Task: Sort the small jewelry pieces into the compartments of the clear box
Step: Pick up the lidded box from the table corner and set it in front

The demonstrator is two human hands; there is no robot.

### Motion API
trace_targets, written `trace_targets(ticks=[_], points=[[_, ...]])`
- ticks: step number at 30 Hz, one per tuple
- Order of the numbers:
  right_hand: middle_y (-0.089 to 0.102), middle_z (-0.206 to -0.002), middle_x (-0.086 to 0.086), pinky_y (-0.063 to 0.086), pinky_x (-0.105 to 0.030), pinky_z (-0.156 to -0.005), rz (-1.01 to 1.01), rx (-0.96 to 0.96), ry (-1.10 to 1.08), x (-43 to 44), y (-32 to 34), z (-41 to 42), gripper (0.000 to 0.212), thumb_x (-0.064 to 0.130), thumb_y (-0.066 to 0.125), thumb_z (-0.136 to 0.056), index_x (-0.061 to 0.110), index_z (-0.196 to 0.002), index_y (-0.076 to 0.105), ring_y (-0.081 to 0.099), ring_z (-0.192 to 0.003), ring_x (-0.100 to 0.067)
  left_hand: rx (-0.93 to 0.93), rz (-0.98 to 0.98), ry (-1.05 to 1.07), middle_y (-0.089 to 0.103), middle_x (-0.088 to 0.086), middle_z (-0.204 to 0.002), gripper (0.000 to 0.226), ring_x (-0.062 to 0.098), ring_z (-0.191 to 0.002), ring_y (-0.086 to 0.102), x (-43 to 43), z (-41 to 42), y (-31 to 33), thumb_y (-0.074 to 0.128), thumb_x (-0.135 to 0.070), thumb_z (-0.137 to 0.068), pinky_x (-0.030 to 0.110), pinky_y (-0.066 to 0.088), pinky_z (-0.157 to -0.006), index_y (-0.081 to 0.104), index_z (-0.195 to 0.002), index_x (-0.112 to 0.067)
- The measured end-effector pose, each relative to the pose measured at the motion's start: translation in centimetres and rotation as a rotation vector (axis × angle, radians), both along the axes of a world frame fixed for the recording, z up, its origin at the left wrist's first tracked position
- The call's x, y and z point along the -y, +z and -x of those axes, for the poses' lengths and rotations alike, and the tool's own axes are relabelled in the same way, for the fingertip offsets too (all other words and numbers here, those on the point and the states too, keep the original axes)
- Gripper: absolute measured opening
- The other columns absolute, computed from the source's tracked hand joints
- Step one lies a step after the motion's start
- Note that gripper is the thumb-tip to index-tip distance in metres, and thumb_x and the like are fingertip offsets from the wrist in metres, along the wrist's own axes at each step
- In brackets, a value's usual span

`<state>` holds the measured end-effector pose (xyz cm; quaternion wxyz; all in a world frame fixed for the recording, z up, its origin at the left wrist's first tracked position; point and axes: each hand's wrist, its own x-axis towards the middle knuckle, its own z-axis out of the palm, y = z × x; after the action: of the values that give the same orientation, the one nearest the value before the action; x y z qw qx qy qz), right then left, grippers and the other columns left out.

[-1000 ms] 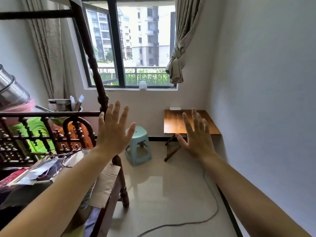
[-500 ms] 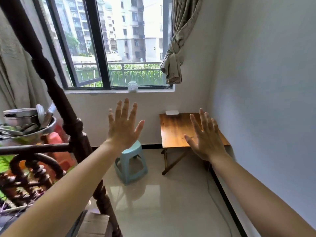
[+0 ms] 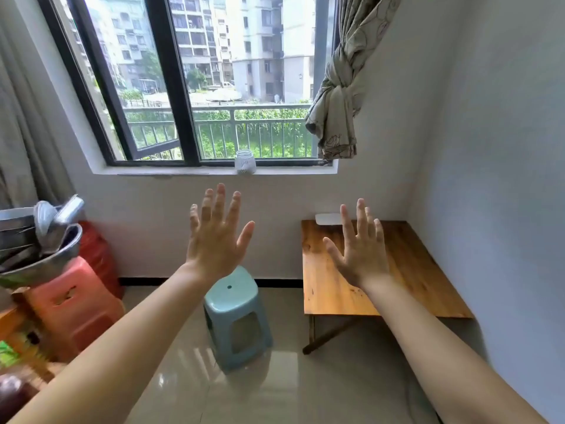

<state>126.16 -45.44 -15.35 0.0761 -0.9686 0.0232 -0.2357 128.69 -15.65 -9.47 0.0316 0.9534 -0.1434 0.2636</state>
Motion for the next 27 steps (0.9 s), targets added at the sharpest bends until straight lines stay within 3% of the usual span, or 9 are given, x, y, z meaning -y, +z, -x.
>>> trace_targets(ticks=[11,15,19,27], points=[[-0.013,-0.166,-0.011,0.006,-0.050,-0.120,0.050,0.008,0.038,-0.4,-3.6,-22.0,0.080,0.064,0.029,-0.096,0.028,-0.159,-0.005,0.005,-0.152,-0.035,-0.064,0.062,-0.017,-0.001,0.014,-0.165,0.071,0.033,-0.151,-0.001,0.9,-24.7,-4.8,0.026,-0.057,-0.098,0.057,0.005,-0.119,0.014,-0.156,-0.018],[-0.016,-0.166,-0.012,0.000,-0.048,-0.121,0.054,-0.079,-0.108,0.8,-6.8,-29.7,0.080,0.064,0.029,-0.096,0.028,-0.159,-0.006,-0.001,-0.153,-0.032,-0.171,0.040,-0.085,0.004,0.014,-0.165,0.071,0.032,-0.151,0.001,1.9,-35.8,-8.1,0.024,-0.057,-0.097,0.057,0.006,-0.119,0.014,-0.156,-0.019],[-0.015,-0.165,-0.015,0.003,-0.050,-0.123,0.036,-0.190,-0.298,2.6,-9.1,-34.6,0.080,0.062,0.030,-0.097,0.024,-0.159,-0.004,-0.001,-0.153,-0.034,-0.265,0.016,-0.198,0.008,0.014,-0.164,0.070,0.033,-0.151,0.004,4.8,-44.6,-10.3,0.025,-0.057,-0.098,0.056,0.009,-0.119,0.015,-0.156,-0.019],[-0.012,-0.165,-0.016,0.008,-0.049,-0.122,-0.028,-0.232,-0.580,7.8,-10.1,-36.6,0.080,0.061,0.033,-0.097,0.023,-0.159,-0.001,0.003,-0.153,-0.034,-0.338,-0.071,-0.504,0.006,0.014,-0.165,0.070,0.034,-0.151,0.002,17.1,-54.5,-11.8,0.019,-0.059,-0.098,0.056,0.010,-0.120,0.012,-0.156,-0.019]])
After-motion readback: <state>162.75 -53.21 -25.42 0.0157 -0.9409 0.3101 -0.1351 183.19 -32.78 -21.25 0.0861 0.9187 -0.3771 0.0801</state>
